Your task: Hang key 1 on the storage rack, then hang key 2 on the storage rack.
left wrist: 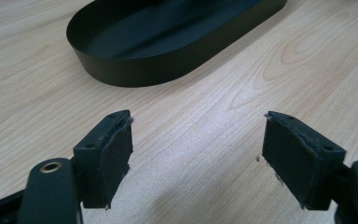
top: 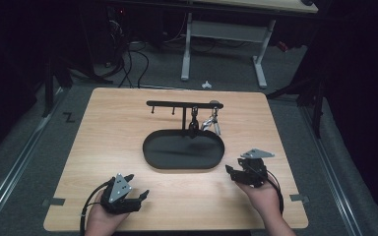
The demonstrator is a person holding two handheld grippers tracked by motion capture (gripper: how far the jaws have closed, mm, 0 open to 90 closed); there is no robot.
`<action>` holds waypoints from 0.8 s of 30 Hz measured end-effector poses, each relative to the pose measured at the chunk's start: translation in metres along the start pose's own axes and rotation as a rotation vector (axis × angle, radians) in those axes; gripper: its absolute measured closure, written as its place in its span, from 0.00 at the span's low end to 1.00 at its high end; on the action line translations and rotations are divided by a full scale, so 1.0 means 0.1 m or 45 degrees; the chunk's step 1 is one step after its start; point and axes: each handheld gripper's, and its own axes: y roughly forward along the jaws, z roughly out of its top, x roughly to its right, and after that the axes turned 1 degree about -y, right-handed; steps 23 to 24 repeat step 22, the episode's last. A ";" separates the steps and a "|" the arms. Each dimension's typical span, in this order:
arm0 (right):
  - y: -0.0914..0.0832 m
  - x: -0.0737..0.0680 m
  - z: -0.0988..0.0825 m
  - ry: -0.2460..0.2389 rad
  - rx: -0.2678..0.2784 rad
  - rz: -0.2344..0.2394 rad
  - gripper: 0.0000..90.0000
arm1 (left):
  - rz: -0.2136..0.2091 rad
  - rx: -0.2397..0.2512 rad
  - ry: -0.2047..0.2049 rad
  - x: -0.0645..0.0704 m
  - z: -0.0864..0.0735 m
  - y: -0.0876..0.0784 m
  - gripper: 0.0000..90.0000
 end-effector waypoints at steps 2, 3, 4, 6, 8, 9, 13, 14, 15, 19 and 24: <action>-0.03 0.04 -0.16 0.018 0.026 -0.009 0.46 | -0.004 -0.001 -0.006 0.00 0.00 0.01 0.27; -0.04 0.06 -0.22 0.021 0.034 -0.016 0.46 | -0.004 -0.002 -0.006 0.00 0.01 0.02 0.27; -0.07 0.08 -0.28 0.025 0.042 -0.026 0.46 | -0.002 -0.001 -0.006 0.01 0.01 0.02 0.27; -0.12 0.11 -0.38 0.021 0.068 -0.058 0.45 | -0.001 0.000 -0.007 0.01 0.02 0.03 0.27; -0.18 0.13 -0.50 0.017 0.119 -0.097 0.45 | 0.001 -0.001 -0.008 0.02 0.03 0.03 0.27; -0.21 0.15 -0.56 0.019 0.149 -0.110 0.45 | 0.002 -0.002 -0.005 0.03 0.03 0.03 0.27; -0.21 0.17 -0.71 0.010 0.143 -0.113 0.45 | -0.005 0.007 0.001 0.04 0.06 0.04 0.27; -0.20 0.17 -0.71 0.014 0.142 -0.111 0.45 | -0.007 0.008 0.000 0.05 0.06 0.04 0.27; -0.20 0.17 -0.71 0.024 0.145 -0.110 0.45 | -0.009 0.011 -0.004 0.05 0.06 0.03 0.27; -0.18 0.14 -0.67 0.018 0.160 -0.116 0.44 | -0.001 0.019 -0.004 0.03 0.06 -0.01 0.27; -0.18 0.13 -0.67 0.008 0.153 -0.113 0.43 | 0.001 0.047 -0.016 0.01 0.09 -0.05 0.27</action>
